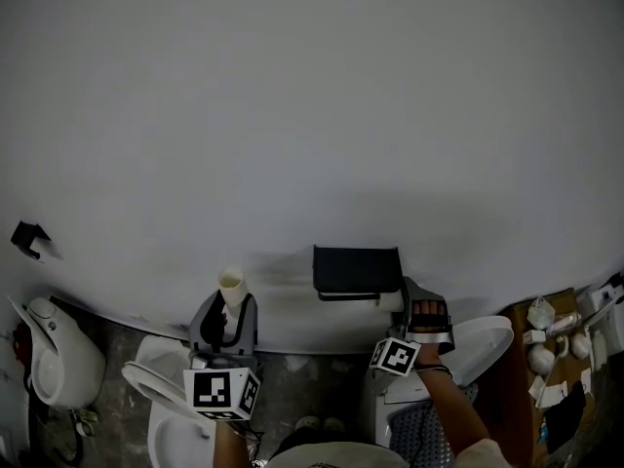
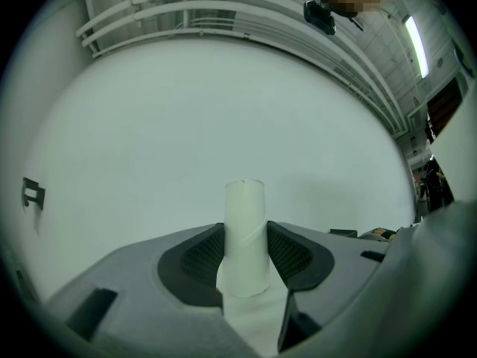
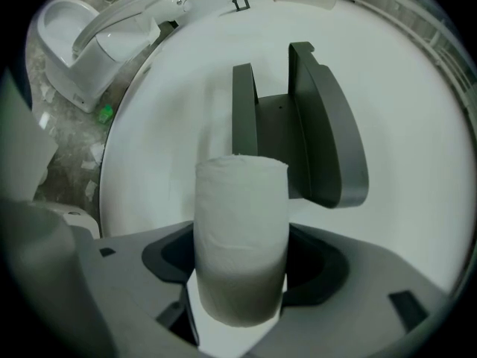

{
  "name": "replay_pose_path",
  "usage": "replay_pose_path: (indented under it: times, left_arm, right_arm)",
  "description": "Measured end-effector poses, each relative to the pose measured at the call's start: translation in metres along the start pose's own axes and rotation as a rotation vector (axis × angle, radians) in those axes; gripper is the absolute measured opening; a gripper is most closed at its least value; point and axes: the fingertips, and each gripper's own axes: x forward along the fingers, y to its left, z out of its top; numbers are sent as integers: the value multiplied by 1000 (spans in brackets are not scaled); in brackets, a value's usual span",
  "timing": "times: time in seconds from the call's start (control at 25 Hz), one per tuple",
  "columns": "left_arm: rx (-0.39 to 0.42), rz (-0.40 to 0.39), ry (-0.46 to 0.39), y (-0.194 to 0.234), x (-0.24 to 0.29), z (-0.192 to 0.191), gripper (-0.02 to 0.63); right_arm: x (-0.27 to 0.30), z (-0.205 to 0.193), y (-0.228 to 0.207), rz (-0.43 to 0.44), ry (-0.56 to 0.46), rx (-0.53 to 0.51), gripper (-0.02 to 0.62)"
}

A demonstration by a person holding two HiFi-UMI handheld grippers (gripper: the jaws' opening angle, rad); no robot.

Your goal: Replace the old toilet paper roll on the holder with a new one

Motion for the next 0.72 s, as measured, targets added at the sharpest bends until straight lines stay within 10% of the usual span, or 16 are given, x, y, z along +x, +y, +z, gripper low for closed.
replay_pose_path:
  times: [0.72]
  left_arm:
    - [21, 54, 10, 24, -31, 1, 181]
  right_arm:
    - [-12, 62, -4, -87, -55, 39, 310]
